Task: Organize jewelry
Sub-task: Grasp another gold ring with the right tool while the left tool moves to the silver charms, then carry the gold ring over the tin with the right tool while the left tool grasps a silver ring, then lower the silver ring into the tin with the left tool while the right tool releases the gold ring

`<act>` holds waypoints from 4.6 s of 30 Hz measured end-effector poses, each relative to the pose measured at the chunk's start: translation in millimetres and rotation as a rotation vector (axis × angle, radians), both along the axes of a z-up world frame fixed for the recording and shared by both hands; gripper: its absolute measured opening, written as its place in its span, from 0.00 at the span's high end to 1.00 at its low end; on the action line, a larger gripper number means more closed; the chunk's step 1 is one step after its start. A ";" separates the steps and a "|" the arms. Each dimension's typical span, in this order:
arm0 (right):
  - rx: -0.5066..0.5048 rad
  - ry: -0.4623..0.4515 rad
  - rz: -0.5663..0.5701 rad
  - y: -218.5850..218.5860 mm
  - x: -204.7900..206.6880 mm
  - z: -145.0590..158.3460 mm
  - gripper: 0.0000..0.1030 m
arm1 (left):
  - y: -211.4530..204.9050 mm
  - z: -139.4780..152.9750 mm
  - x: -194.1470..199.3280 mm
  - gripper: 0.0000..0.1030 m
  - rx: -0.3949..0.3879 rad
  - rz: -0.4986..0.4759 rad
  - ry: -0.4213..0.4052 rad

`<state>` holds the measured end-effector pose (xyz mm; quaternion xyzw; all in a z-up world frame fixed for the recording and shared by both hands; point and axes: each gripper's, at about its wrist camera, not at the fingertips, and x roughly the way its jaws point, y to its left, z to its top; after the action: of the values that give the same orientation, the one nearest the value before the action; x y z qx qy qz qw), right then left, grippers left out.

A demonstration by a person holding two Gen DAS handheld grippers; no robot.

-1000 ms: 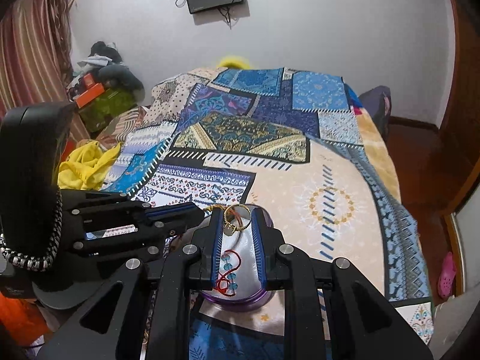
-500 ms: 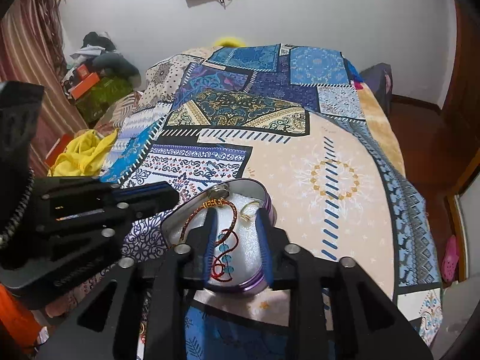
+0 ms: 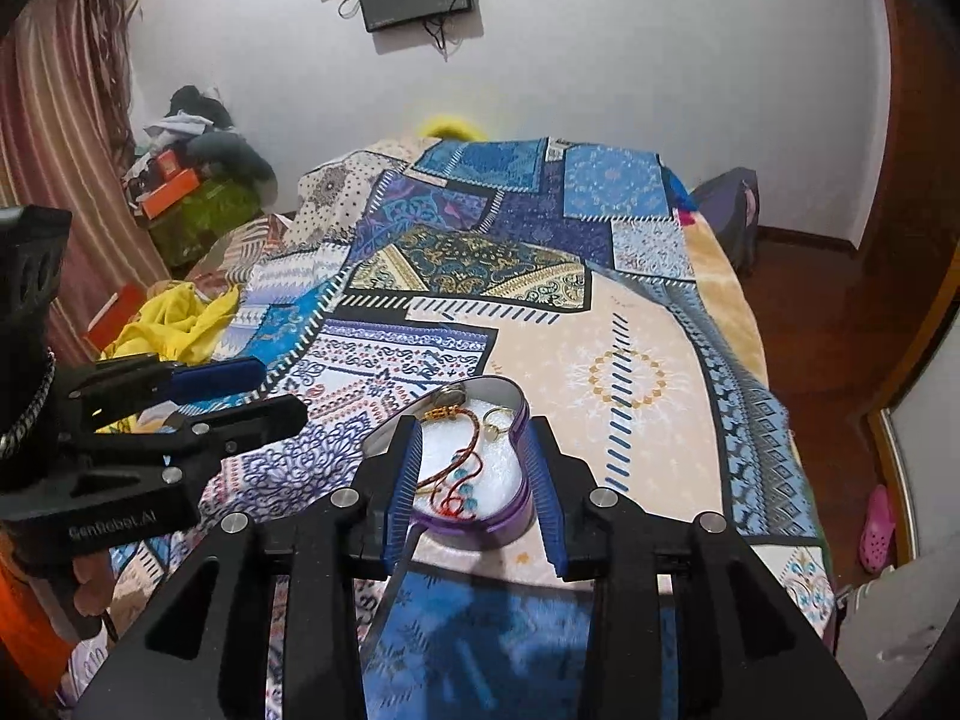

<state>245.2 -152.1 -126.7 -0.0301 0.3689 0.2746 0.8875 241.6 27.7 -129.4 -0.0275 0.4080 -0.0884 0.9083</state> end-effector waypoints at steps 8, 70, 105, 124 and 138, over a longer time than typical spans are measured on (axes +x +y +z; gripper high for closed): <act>-0.005 -0.035 0.037 11.5 -31.9 3.4 0.58 | 24.4 -5.8 -29.1 0.46 -0.010 0.070 0.035; -0.047 0.062 0.040 8.3 -49.5 -46.7 0.84 | -21.3 -76.7 -46.0 0.73 0.114 -0.017 0.108; 0.000 -0.034 0.004 3.3 -29.7 -13.9 0.84 | -9.4 -2.5 -32.4 0.94 0.049 -0.006 -0.078; -0.005 0.011 0.011 0.1 -13.0 -33.7 0.84 | -15.9 -83.4 -12.1 0.66 0.028 -0.078 0.191; -0.004 0.007 0.003 -3.4 -9.8 -31.0 0.83 | -6.9 -81.1 -11.5 0.88 0.012 -0.031 0.164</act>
<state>235.4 -155.5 -157.7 -0.0315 0.3727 0.2752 0.8857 230.2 20.8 -210.5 -0.0227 0.4818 -0.0972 0.8706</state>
